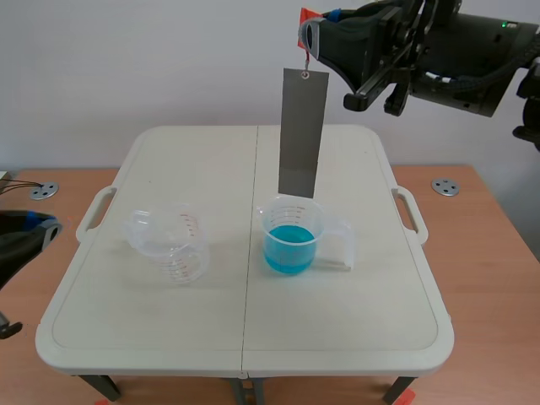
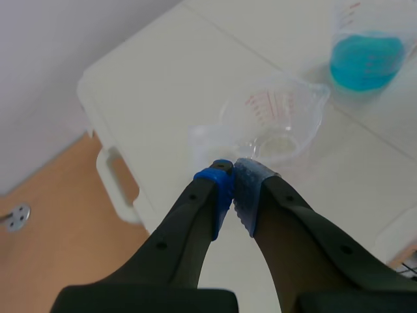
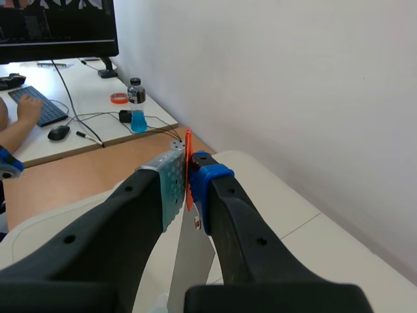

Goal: Hold the metal plate by the orange handle, dip it into the blue solution, take it out and point at it, then put the plate back in the beaker on the left.
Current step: 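Point at the plate with the left hand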

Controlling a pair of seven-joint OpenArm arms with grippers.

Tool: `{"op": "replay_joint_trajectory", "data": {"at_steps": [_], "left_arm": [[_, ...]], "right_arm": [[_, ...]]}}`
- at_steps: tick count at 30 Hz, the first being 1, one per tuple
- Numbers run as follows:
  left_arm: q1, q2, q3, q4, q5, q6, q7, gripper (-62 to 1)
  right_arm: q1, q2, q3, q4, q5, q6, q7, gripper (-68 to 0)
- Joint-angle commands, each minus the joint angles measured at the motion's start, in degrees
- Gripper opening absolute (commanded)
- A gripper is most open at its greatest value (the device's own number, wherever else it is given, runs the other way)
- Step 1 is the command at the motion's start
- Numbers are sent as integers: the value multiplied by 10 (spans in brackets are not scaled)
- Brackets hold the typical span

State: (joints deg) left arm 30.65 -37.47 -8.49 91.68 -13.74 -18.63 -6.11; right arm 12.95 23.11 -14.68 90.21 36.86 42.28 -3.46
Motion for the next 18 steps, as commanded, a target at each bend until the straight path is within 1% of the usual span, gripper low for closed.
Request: {"op": "replay_joint_trajectory", "data": {"at_steps": [1,3,7,13,18], "left_arm": [[29,3,-12,4,-5,1,-14,-568],[73,3,-33,4,-5,4,-23,-568],[151,5,-49,3,-5,30,-25,-568],[239,6,-49,1,-7,31,-27,-568],[285,7,-49,0,-7,31,-27,-568]], "right_arm": [[10,0,3,-7,4,4,11,-660],[10,-1,3,-16,4,4,11,-660],[10,-12,3,-29,-12,4,12,-660],[10,-31,-4,-46,-36,4,12,-660],[10,-42,-4,-66,-46,4,12,-660]]}}
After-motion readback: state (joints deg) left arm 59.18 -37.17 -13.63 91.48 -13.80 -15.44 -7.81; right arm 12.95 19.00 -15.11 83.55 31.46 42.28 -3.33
